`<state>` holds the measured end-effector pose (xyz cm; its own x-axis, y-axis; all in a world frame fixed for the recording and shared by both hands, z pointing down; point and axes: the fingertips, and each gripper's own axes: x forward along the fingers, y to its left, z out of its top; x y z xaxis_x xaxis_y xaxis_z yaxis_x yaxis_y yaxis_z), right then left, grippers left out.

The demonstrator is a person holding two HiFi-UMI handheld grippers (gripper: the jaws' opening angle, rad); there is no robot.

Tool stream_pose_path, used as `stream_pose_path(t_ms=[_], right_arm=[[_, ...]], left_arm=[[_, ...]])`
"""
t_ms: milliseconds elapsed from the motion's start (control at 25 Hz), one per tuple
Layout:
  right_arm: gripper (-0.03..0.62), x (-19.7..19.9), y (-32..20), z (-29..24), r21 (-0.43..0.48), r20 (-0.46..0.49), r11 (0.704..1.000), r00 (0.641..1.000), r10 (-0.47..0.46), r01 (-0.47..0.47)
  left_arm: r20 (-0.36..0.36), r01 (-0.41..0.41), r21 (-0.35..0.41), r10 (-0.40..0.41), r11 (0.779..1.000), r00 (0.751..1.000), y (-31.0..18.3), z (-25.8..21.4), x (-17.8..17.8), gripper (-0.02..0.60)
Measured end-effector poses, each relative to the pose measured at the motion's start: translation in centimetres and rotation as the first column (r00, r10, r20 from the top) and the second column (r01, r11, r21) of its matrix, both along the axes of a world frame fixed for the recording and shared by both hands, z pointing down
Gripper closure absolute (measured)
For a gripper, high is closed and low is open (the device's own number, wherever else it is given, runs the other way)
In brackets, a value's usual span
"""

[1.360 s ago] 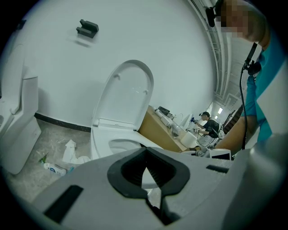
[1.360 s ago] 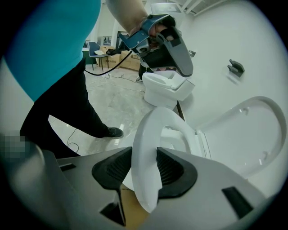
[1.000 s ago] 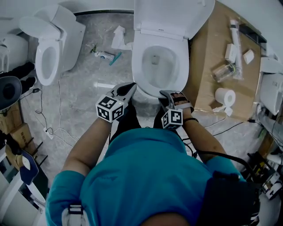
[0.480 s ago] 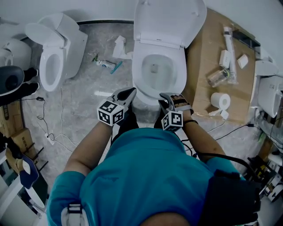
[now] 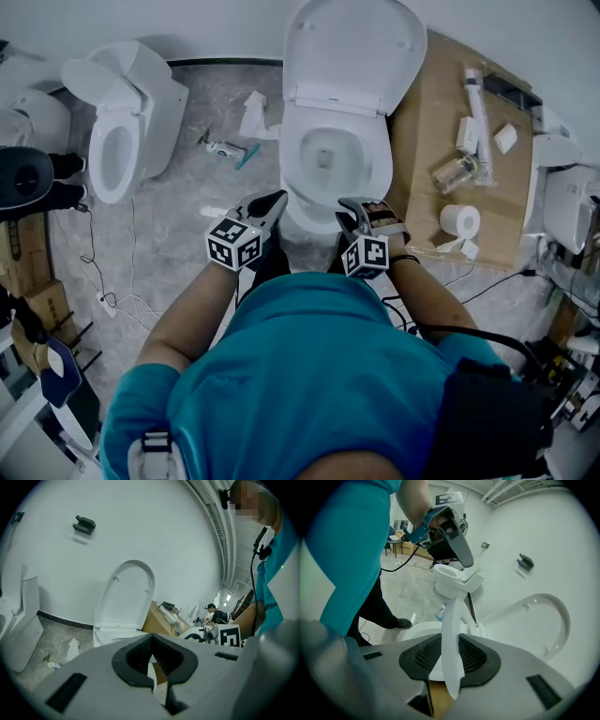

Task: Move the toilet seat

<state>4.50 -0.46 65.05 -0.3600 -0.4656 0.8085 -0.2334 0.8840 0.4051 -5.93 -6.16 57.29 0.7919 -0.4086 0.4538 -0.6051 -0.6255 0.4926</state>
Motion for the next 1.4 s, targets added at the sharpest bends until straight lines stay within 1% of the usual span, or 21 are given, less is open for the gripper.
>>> stream_pose_path(t_ms=[680,880,1080,1400], right_arm=[[0.491,0.9,-3.0,-3.8,0.058,-0.009,0.998,1.0,0.006,-0.006],[0.494,1.0,-4.3,-4.5,0.085,0.006,0.996,1.0,0.013,-0.014],[0.494,1.5,-5.2,-5.1,0.083,-0.019,0.997,1.0,0.008,-0.006],[0.496,1.7,-6.1,-5.9,0.091,-0.005,0.996,1.0,0.018,-0.017]], left_arm=[[-0.012,0.008,0.055,-0.008,0.998,1.0,-1.2,-3.8,0.1,0.578],[-0.016,0.015,0.066,-0.014,0.998,1.0,-1.7,-4.4,0.2,0.578],[-0.017,0.02,0.075,-0.019,0.997,1.0,-2.2,-4.9,0.2,0.578],[-0.023,0.019,0.087,-0.017,0.996,1.0,-2.4,-5.8,0.7,0.578]])
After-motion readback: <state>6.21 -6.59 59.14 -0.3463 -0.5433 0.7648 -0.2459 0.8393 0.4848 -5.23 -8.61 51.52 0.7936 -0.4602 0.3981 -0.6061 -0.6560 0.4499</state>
